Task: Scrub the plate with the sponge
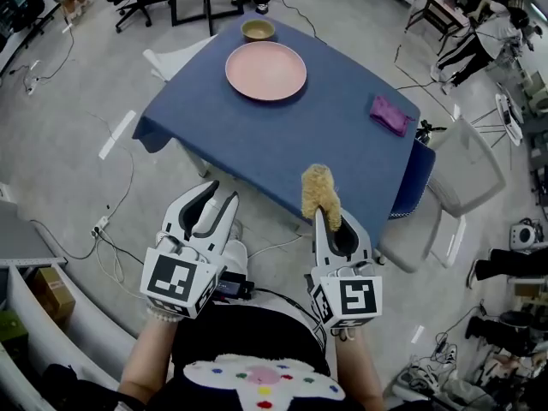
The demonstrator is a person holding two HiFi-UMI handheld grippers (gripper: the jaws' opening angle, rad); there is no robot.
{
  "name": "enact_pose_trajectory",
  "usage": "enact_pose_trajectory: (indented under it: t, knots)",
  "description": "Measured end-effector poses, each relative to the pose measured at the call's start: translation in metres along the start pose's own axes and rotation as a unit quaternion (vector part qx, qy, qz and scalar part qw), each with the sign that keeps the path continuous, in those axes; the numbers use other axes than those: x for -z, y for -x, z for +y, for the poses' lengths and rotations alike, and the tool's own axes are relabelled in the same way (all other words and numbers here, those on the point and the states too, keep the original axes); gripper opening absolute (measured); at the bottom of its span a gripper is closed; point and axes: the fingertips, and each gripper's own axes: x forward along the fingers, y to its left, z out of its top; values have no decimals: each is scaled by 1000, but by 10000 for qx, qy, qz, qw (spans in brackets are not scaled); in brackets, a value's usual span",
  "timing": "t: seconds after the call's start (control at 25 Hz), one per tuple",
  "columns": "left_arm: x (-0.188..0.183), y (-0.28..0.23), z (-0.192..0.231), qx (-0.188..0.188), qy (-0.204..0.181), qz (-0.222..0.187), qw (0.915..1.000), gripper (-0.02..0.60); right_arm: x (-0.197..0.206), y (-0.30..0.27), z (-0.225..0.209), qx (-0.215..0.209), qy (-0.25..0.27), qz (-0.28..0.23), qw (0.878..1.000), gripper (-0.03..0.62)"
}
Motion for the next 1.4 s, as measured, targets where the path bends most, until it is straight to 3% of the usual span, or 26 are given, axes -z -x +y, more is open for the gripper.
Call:
enact_pose_trajectory:
  t: [0.84,1.12,1.4]
  knots:
    - [-21,-111,120,387,267,250,9986,127,-35,-162,-2,238,257,341,9988,61]
    - [-19,-126,142,442,444,344,9974,127,-36,-184,-6,379,94,470,9981,61]
    - [-16,-138,159,395,487,334,9975,127,-36,-194,-9,426,252,478,9976,61]
